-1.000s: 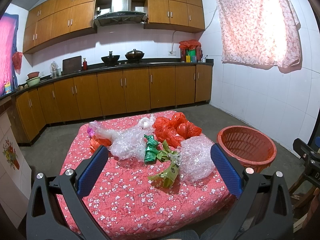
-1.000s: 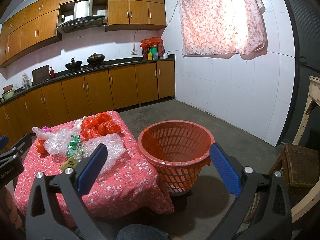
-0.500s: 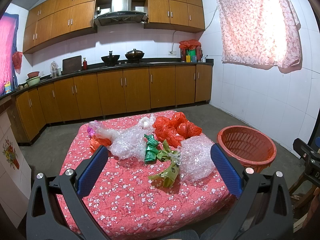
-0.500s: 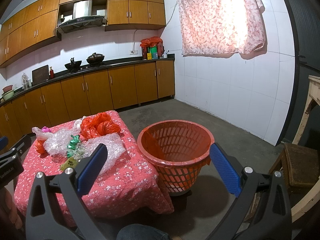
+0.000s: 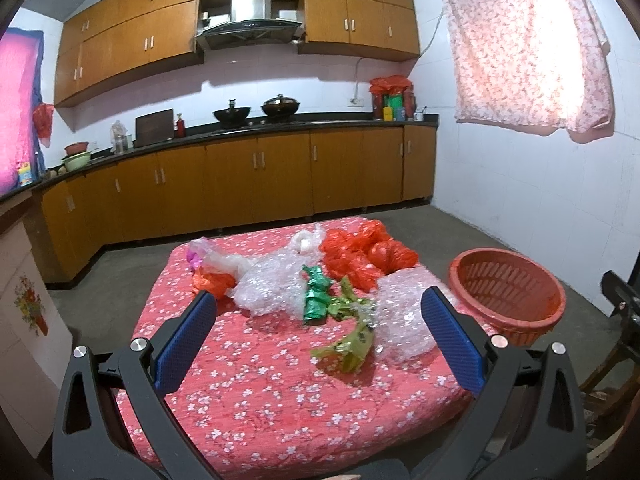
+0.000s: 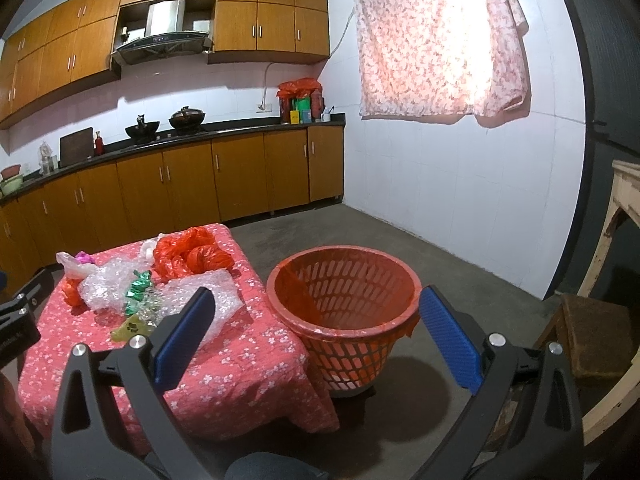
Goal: Collect trash
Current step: 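Grasp the clear bubble wrap with the right tool while the left tool grasps the green paw-print bag, then carry both items over the orange basket and open both tools to drop them, then grasp the clear bubble-wrap bundle on the table with the left tool, then grasp the red plastic bag with the right tool while the left tool holds the bundle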
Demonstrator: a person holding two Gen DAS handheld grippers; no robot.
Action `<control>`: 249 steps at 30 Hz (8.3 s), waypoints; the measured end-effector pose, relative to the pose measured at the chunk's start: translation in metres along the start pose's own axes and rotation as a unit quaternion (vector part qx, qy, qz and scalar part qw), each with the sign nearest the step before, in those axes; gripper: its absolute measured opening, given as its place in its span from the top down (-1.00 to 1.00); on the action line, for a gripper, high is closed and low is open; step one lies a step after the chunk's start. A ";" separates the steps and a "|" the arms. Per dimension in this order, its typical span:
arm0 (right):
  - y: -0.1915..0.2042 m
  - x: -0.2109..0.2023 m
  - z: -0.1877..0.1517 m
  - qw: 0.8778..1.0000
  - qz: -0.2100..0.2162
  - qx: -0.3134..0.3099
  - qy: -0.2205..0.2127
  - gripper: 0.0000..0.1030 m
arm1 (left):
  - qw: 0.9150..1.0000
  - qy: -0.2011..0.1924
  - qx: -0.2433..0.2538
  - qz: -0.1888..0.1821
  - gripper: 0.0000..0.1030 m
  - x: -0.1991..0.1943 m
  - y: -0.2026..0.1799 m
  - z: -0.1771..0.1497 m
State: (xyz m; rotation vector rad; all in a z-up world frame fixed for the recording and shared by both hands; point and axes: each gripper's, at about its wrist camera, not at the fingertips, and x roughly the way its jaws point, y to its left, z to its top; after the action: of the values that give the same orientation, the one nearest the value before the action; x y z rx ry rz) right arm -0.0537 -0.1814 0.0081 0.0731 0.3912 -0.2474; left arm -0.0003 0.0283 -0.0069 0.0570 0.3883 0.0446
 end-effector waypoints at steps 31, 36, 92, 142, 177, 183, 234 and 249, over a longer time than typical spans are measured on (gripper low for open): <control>0.115 0.224 -0.016 0.978 0.138 -0.028 0.157 -0.85 | 0.995 0.066 -0.044 0.056 -0.97 0.077 0.082 -0.018; 0.119 0.241 -0.027 0.969 0.149 -0.037 0.193 -0.63 | 0.995 0.072 -0.050 0.039 -0.97 0.086 0.079 -0.018; -0.044 0.208 0.021 0.992 0.022 0.052 0.109 0.87 | 0.974 0.154 0.039 -0.161 0.81 0.155 -0.060 0.014; -0.122 0.270 0.020 0.988 -0.030 0.098 0.118 0.45 | 0.921 0.175 0.102 -0.332 0.48 0.216 -0.244 0.034; 0.055 0.220 0.025 0.987 0.127 0.010 0.100 -0.53 | 0.996 0.090 0.024 -0.011 -0.65 0.164 0.027 0.020; 0.092 0.221 0.021 0.984 0.147 -0.006 0.102 -0.53 | 0.994 0.105 0.014 0.018 -0.62 0.188 0.059 0.017; 0.186 0.371 0.021 0.951 0.220 -0.076 0.204 -0.51 | 0.994 0.094 -0.046 -0.016 0.84 0.198 0.110 0.052; 0.183 0.345 0.005 0.945 0.232 -0.094 0.211 -0.13 | 0.995 0.092 -0.041 -0.024 0.84 0.192 0.101 0.056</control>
State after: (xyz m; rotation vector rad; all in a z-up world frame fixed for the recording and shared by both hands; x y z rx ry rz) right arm 0.3033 -0.0823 -0.1166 0.0279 0.8073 0.2809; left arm 0.1956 0.1373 -0.0210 -0.0376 0.5719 0.0174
